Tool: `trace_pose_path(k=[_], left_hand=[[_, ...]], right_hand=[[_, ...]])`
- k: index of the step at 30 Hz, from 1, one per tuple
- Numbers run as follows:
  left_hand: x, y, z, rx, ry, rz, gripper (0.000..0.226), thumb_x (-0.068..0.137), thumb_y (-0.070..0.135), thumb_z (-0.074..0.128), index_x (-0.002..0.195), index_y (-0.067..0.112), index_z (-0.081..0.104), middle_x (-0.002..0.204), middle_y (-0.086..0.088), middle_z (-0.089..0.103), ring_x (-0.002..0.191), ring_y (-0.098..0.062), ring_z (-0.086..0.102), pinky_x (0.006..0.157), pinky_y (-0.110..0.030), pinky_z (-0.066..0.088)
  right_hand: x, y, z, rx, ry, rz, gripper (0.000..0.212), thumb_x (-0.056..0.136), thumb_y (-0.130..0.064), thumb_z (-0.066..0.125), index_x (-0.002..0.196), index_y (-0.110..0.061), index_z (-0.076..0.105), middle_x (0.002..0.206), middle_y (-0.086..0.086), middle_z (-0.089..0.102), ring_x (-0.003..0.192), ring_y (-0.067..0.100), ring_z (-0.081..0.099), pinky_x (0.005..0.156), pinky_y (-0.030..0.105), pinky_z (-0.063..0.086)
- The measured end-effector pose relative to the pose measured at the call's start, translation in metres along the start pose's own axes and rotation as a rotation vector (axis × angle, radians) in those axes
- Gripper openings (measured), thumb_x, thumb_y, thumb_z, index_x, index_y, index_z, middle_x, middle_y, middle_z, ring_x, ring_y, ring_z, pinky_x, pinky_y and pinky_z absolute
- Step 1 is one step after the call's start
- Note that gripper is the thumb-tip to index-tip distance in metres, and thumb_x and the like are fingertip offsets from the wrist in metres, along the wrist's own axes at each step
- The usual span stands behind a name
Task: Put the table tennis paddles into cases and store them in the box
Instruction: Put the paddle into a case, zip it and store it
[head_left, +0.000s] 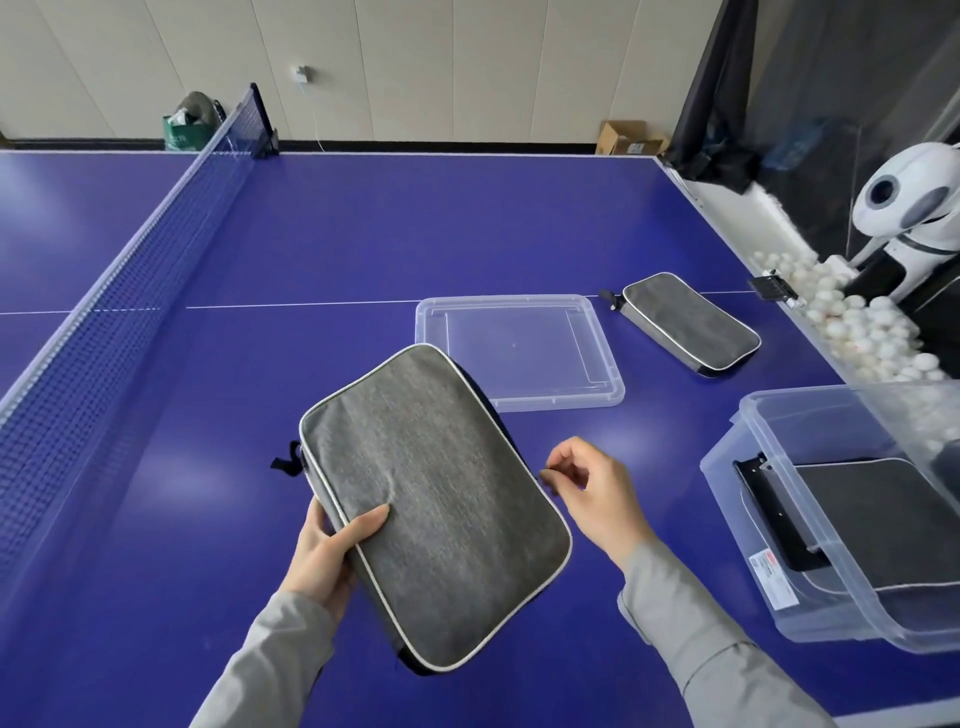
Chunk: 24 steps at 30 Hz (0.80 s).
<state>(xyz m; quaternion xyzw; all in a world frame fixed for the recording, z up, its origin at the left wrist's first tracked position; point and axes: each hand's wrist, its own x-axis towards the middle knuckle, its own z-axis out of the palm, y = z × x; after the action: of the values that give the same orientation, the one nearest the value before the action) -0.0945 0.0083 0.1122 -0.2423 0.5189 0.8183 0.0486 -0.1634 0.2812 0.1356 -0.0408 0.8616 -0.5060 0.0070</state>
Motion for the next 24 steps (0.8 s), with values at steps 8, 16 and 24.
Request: trace_pose_path(k=[8, 16, 24], left_hand=[[0.001, 0.010, 0.015, 0.162, -0.191, 0.032, 0.080, 0.041, 0.014, 0.089, 0.115, 0.015, 0.056, 0.103, -0.011, 0.072, 0.092, -0.028, 0.070, 0.067, -0.033, 0.058], [0.012, 0.026, 0.016, 0.496, -0.349, 0.076, 0.081, 0.045, 0.019, 0.092, 0.117, 0.022, 0.054, 0.104, -0.005, 0.072, 0.096, -0.025, 0.070, 0.076, -0.033, 0.057], [0.012, 0.037, 0.020, 0.761, -0.399, 0.132, 0.078, 0.048, 0.026, 0.091, 0.116, 0.026, 0.053, 0.105, -0.004, 0.071, 0.098, -0.024, 0.068, 0.090, -0.048, 0.052]], right_hand=[[0.015, -0.014, -0.009, -0.020, -0.013, 0.031, 0.008, 0.085, -0.003, 0.065, 0.082, -0.009, 0.061, 0.074, 0.007, 0.068, 0.070, 0.025, 0.063, 0.069, 0.027, 0.049], [0.024, -0.006, -0.018, 0.105, 0.051, 0.192, 0.012, 0.082, -0.004, 0.065, 0.078, -0.014, 0.063, 0.072, 0.002, 0.065, 0.069, 0.018, 0.060, 0.071, 0.029, 0.050], [0.037, -0.012, -0.043, 0.101, 0.016, 0.177, 0.018, 0.082, -0.001, 0.063, 0.076, -0.018, 0.065, 0.072, 0.000, 0.068, 0.067, 0.013, 0.063, 0.071, 0.025, 0.051]])
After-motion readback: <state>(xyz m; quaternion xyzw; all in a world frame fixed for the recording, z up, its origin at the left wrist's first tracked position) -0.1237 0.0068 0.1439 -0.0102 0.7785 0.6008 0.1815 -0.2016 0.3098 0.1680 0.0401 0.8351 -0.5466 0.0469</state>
